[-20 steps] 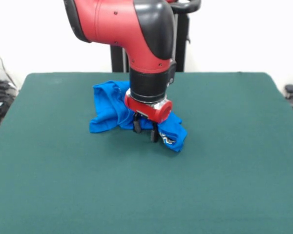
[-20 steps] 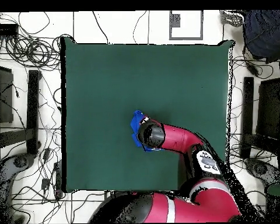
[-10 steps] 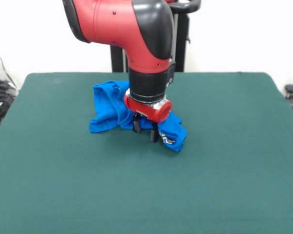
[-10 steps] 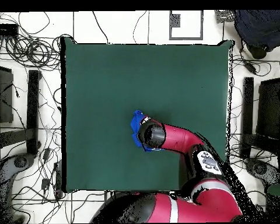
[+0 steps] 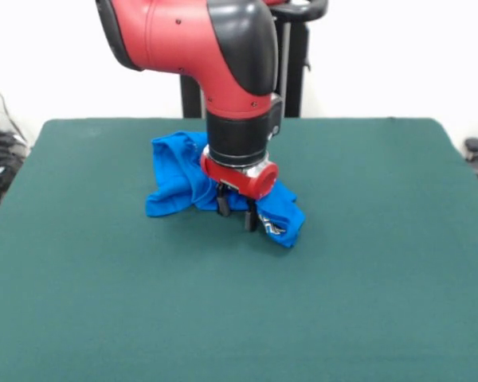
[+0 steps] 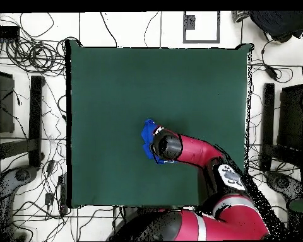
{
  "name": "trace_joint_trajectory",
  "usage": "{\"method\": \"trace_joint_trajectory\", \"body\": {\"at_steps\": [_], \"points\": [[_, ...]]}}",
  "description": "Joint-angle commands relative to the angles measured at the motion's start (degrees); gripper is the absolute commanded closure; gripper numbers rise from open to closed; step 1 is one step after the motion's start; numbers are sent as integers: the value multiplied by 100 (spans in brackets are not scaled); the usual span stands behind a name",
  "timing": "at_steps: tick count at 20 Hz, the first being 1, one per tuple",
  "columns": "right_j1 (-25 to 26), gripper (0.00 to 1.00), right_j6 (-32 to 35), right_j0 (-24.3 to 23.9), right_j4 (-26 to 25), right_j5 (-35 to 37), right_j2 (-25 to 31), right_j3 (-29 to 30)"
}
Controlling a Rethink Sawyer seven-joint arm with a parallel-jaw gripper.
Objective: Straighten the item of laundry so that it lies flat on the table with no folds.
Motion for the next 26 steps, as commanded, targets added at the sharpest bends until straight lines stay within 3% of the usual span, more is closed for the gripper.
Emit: {"method": "trace_joint_trajectory", "body": {"at_steps": [1, 26], "points": [[285, 0, 254, 54, 9, 127, 966, 444], [54, 0, 608, 105, 186, 22, 1285, 1020]]}}
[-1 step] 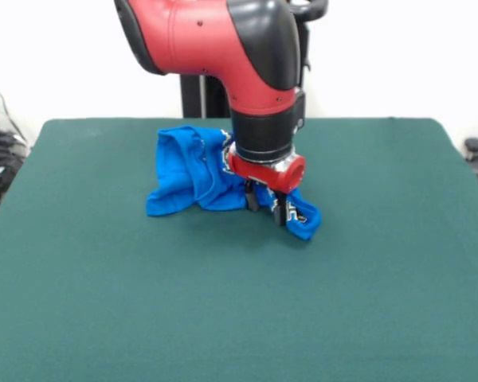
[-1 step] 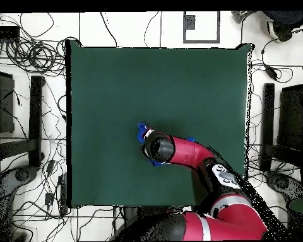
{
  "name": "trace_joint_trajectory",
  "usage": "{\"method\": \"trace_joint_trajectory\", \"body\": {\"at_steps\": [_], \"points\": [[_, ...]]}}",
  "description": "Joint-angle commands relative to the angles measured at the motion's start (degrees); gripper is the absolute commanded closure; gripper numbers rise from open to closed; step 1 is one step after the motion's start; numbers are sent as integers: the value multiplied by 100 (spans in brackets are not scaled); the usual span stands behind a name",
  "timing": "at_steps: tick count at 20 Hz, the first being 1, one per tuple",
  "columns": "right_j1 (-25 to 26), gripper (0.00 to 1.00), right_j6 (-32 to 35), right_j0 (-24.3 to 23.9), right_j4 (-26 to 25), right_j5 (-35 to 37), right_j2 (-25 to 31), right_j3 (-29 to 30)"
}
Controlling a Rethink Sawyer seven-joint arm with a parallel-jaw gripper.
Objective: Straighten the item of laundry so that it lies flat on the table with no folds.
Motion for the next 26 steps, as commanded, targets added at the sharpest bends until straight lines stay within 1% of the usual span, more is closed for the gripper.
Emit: {"method": "trace_joint_trajectory", "body": {"at_steps": [1, 13, 26], "points": [[145, 0, 614, 162, 187, 14, 833, 684], [154, 0, 751, 228, 267, -159, 931, 814], [95, 0, 793, 214, 357, -109, 1047, 884]]}}
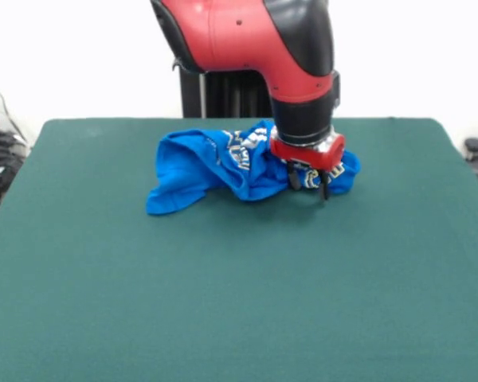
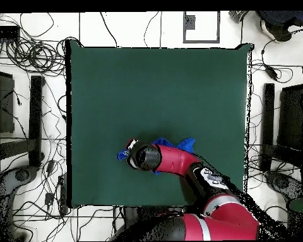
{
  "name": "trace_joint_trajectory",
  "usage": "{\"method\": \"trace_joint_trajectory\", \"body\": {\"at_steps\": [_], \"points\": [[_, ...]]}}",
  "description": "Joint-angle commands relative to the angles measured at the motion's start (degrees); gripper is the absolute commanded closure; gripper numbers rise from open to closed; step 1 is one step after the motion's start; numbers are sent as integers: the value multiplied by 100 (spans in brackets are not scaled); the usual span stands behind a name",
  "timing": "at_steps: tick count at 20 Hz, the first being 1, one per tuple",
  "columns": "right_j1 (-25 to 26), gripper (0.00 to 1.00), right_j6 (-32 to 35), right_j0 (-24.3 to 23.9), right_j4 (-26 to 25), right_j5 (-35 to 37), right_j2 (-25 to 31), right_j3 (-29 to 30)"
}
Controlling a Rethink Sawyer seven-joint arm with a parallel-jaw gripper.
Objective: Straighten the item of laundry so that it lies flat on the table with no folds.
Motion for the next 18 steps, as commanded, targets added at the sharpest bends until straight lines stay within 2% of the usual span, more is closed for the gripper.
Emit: {"method": "trace_joint_trajectory", "body": {"at_steps": [1, 10, 18], "points": [[181, 0, 802, 212, 339, -110, 625, 271], [69, 0, 995, 505, 459, -225, 481, 385], [-219, 0, 825, 352, 527, 114, 511, 485]]}}
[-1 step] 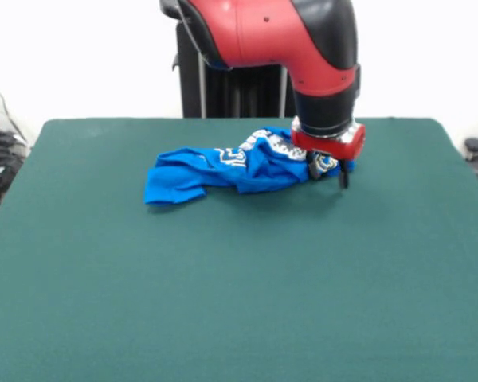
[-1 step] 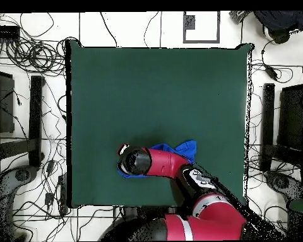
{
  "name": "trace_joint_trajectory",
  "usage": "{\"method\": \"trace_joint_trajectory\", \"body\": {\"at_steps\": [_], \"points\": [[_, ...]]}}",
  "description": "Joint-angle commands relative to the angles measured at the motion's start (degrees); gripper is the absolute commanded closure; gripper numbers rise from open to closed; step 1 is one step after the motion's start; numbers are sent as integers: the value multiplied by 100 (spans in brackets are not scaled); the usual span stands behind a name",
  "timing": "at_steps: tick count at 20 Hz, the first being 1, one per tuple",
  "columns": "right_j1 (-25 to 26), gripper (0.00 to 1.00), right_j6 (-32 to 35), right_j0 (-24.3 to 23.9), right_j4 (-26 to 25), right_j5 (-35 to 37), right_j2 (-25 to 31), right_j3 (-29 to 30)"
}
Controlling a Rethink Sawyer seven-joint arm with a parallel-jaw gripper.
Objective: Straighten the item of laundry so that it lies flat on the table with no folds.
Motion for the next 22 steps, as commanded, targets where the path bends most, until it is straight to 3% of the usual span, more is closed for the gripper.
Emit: {"method": "trace_joint_trajectory", "body": {"at_steps": [1, 13, 22], "points": [[-208, 0, 805, 44, 411, 179, 510, 240], [-815, 0, 551, -190, 454, 791, 463, 405], [-732, 0, 409, -157, 337, 1136, 167, -24]]}}
